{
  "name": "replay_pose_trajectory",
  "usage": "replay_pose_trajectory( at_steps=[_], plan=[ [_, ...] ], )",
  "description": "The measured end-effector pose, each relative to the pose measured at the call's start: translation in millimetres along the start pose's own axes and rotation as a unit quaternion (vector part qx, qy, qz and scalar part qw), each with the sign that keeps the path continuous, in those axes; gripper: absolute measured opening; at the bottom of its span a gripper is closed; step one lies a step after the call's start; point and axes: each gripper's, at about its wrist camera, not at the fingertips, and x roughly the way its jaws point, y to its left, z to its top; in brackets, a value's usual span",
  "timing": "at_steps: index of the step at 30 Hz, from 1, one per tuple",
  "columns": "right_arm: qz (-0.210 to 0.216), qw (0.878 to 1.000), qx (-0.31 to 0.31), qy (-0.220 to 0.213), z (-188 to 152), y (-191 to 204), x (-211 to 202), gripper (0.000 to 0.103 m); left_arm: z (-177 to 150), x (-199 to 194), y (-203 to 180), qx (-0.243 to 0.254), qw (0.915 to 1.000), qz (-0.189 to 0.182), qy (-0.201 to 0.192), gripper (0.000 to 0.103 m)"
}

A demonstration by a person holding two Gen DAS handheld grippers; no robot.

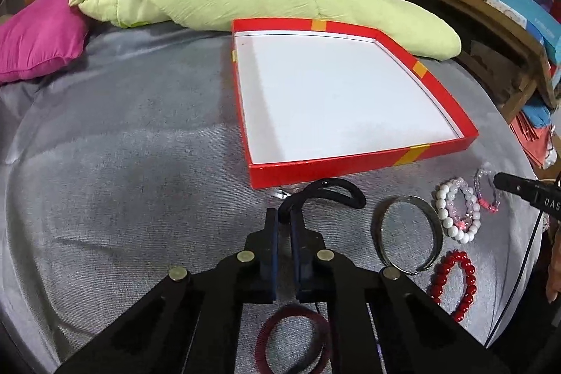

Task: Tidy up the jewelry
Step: 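Carry the pink bracelet and black hair tie with both tools over the red box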

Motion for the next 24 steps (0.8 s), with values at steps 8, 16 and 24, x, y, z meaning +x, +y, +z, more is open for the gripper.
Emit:
replay_pose_trajectory(
  at_steps=[8, 16, 24],
  plan=[
    [0.018, 0.999, 0.037, -0.014, 4, -17, -9, 0.009, -1, -11, 0, -0.002, 0.9997, -0.016, -0.016, 0.005],
    [0.026, 0.999, 0.036, -0.024, 2, -14, -14, 0.009, -2, -10, 4, -0.01, 0.9999, -0.01, -0.008, 0.005],
    [0.024, 0.999, 0.047, -0.013, 0, -19, -11, 0.009, -1, -4, 3, -0.016, 0.9997, -0.016, 0.005, 0.023]
  ],
)
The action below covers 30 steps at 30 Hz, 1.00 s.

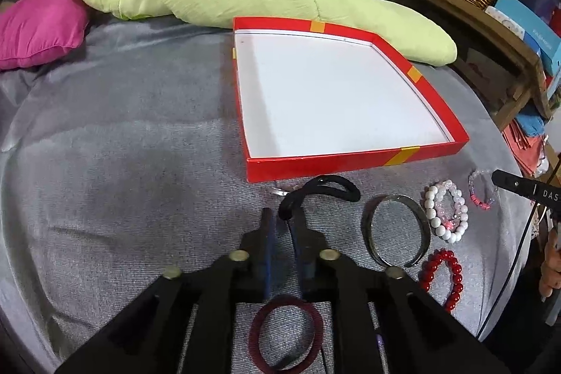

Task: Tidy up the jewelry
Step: 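Carry the pink bracelet and black hair tie with both tools over the red box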

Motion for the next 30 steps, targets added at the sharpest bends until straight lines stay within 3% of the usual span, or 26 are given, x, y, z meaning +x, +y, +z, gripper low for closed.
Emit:
replay_pose_trajectory(
  at_steps=[1, 3, 10, 11, 13, 16, 21, 30],
  plan=[
    [0.001, 1.0, 0.001, 0.001, 0, 0, 0, 0.009, 0, 0, -1, 0.002, 1.0, 0.003, -0.001, 0.035],
    [0.002, 1.0, -0.001, 0.001, 0, 0, 0, 0.009, 1, -1, -2, 0.006, 0.9999, 0.009, -0.009, 0.044],
    [0.001, 1.0, -0.007, 0.006, -2, 4, 2, 0.009, 6, 11, -6, 0.013, 0.9999, 0.011, -0.001, 0.045],
    [0.001, 1.0, -0.009, 0.006, -2, 5, 2, 0.009, 7, 14, -7, 0.018, 0.9997, 0.013, 0.001, 0.044],
    [0.001, 1.0, -0.013, 0.006, -2, 7, 3, 0.009, 8, 17, -8, 0.02, 0.9998, 0.008, 0.0, 0.024],
    [0.002, 1.0, -0.018, 0.004, -2, 10, 2, 0.009, 8, 18, -9, 0.024, 0.9997, 0.001, -0.003, 0.011],
    [0.015, 1.0, -0.017, -0.008, 0, 10, -6, 0.009, 6, 8, -14, 0.036, 0.9992, -0.003, -0.018, 0.005],
    [0.052, 0.997, -0.031, -0.045, 0, 32, -26, 0.009, 6, -26, -25, 0.055, 0.9959, -0.028, -0.066, 0.005]
  ],
)
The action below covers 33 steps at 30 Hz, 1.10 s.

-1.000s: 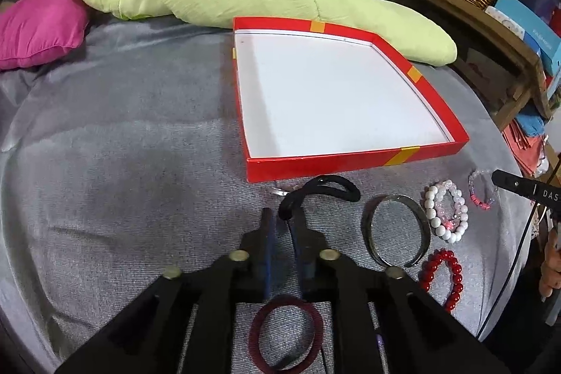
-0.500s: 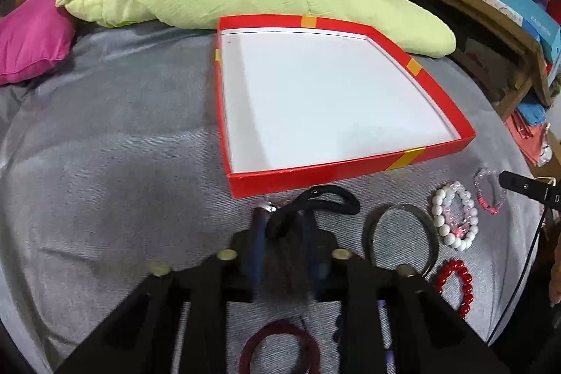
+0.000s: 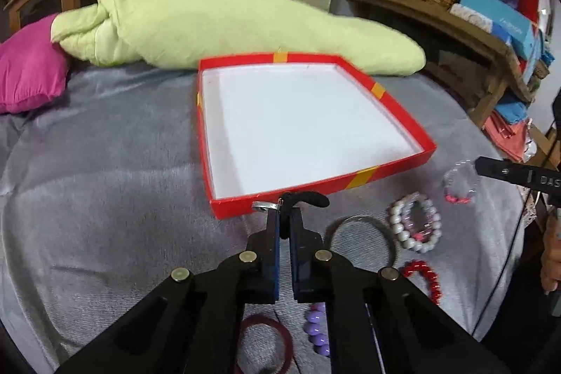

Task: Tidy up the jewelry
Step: 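Carry the pink bracelet and black hair tie with both tools over the red box, then open both tools to drop the items inside the red box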

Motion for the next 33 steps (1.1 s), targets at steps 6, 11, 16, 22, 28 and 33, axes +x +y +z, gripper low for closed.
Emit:
replay_pose_trajectory(
  at_steps=[6, 11, 16, 22, 28, 33],
  plan=[
    [0.025, 0.999, -0.016, -0.02, 6, 19, -4, 0.009, 8, -22, -3, -0.004, 0.9991, -0.014, -0.041, 0.005],
    [0.037, 0.999, -0.032, -0.025, 20, 35, 3, 0.009, 15, -22, -3, -0.019, 0.9984, -0.007, -0.053, 0.005],
    [0.056, 0.996, -0.06, -0.045, 45, 56, 15, 0.009, 26, -13, -5, -0.018, 0.9983, 0.002, -0.056, 0.005],
    [0.069, 0.996, -0.053, -0.025, 70, 66, 52, 0.009, 51, 14, -3, -0.021, 0.9984, 0.009, -0.052, 0.005],
    [0.082, 0.996, -0.045, 0.003, 87, 67, 96, 0.009, 69, 45, 0, -0.032, 0.9989, 0.002, -0.035, 0.005],
    [0.076, 0.996, -0.022, 0.033, 95, 56, 127, 0.009, 70, 63, 0, -0.029, 0.9996, 0.006, -0.002, 0.005]
  ],
)
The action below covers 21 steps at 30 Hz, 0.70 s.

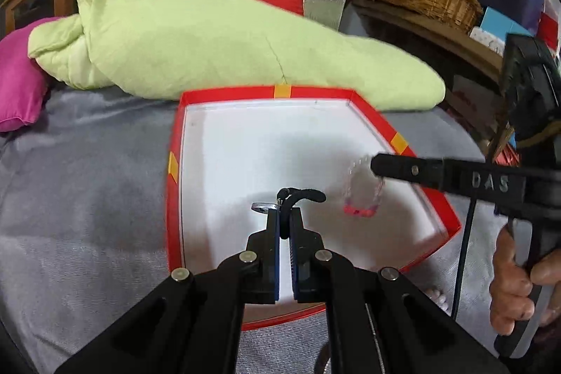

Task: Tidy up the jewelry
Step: 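Open both tools to drop the items inside the red box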

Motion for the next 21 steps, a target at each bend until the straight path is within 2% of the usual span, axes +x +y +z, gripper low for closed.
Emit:
replay_pose_trajectory(
  at_steps=[9, 11, 13, 21],
  plan=[
    [-0.037, 0.999, 0.036, 0.012, 1, -25, 3, 0.013, -1, 7, 11, -0.014, 0.9992, 0.021, 0.032, 0.006],
    [-0.044, 0.998, 0.035, 0.008, 1, -24, -2, 0.025, -3, 6, 13, -0.018, 0.999, 0.019, 0.037, 0.012],
    [-0.045, 0.998, 0.034, -0.004, 1, -23, -10, 0.048, -4, 1, 15, -0.02, 0.999, 0.022, 0.035, 0.022],
    [-0.02, 0.999, 0.029, -0.036, -5, -15, -47, 0.05, -11, -26, 20, -0.024, 0.9992, 0.028, 0.014, 0.024]
  ],
)
